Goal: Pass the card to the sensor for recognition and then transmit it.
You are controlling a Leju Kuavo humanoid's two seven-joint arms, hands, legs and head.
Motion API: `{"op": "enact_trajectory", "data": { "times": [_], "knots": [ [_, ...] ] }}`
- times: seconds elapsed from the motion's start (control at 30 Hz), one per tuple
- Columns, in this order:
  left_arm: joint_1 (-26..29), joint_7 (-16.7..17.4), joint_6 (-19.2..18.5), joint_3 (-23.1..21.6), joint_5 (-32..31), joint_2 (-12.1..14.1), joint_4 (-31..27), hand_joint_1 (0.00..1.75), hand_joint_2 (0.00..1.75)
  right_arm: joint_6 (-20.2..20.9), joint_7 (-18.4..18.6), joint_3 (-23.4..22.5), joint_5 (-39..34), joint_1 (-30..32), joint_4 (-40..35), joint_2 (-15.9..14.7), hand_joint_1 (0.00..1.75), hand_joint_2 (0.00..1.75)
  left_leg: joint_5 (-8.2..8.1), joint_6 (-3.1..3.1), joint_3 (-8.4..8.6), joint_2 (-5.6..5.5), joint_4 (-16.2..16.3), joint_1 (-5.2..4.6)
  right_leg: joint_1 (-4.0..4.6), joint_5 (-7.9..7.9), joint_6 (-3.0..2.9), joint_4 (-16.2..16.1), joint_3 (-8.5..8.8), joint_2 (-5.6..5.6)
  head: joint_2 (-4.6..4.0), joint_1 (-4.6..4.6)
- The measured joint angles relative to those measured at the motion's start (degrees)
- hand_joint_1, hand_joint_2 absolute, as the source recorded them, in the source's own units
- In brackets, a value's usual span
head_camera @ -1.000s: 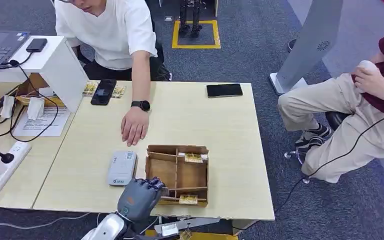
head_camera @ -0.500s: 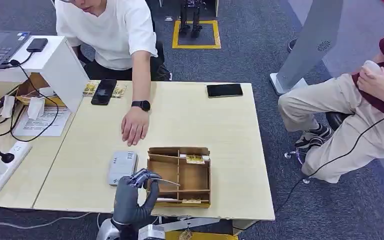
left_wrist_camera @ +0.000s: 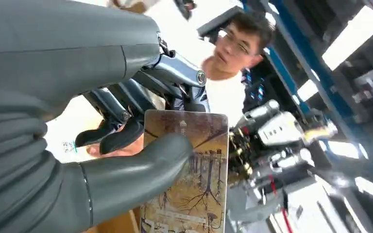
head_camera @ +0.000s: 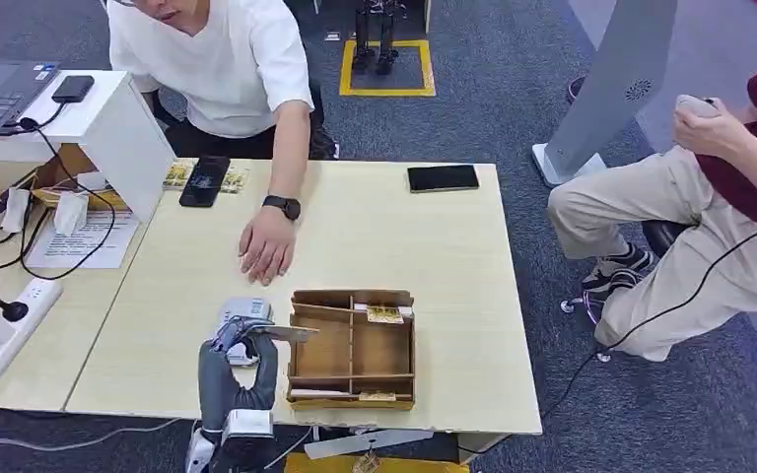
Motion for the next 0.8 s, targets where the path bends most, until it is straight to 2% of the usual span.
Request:
{"op": "enact_trajectory", "data": {
  "times": [0.1,0.3,0.4,0.67,0.8],
  "knots": [
    [-0.6,2.0,0.0,1.8,2.0,-1.3,-0.2,1.75,1.75,0.0,0.5,0.0,0.6,0.0,-0.3,0.2,0.00,1.75,0.00,0.00,0.00,0.00,0.0,0.00,0.00,0.00,0.00,0.0,0.00,-0.01,0.00,-0.02],
    [-6.7,8.5,0.1,8.8,-2.2,-5.4,0.3,1.75,1.75,0.0,1.3,0.0,3.6,-0.1,-0.7,0.4,0.00,1.75,0.07,0.00,0.01,-0.01,0.0,0.00,0.00,0.04,0.00,0.0,0.02,-0.02,0.00,0.00],
    [-11.2,11.3,0.1,12.6,-7.2,-6.8,1.9,1.75,1.75,0.0,1.6,0.0,5.5,-0.2,-0.8,0.4,0.00,1.75,0.09,0.01,0.02,-0.01,0.0,0.00,0.01,0.07,-0.02,0.0,0.02,-0.02,0.00,-0.02],
    [-21.6,17.2,0.1,22.8,-23.4,-8.2,10.8,1.75,1.75,0.0,3.7,0.2,9.3,-1.3,-0.6,0.4,0.00,1.75,0.12,-0.03,0.02,0.00,0.0,0.01,0.01,0.07,-0.03,0.0,0.01,0.02,0.00,0.00],
    [-23.7,17.8,0.1,26.3,-26.3,-8.6,13.8,1.75,1.75,0.0,4.2,0.6,9.7,-1.7,-0.3,0.4,0.00,1.75,0.11,-0.03,0.02,-0.01,0.0,0.01,0.01,0.07,-0.03,0.0,0.01,0.03,0.00,0.00]
  ]
}}
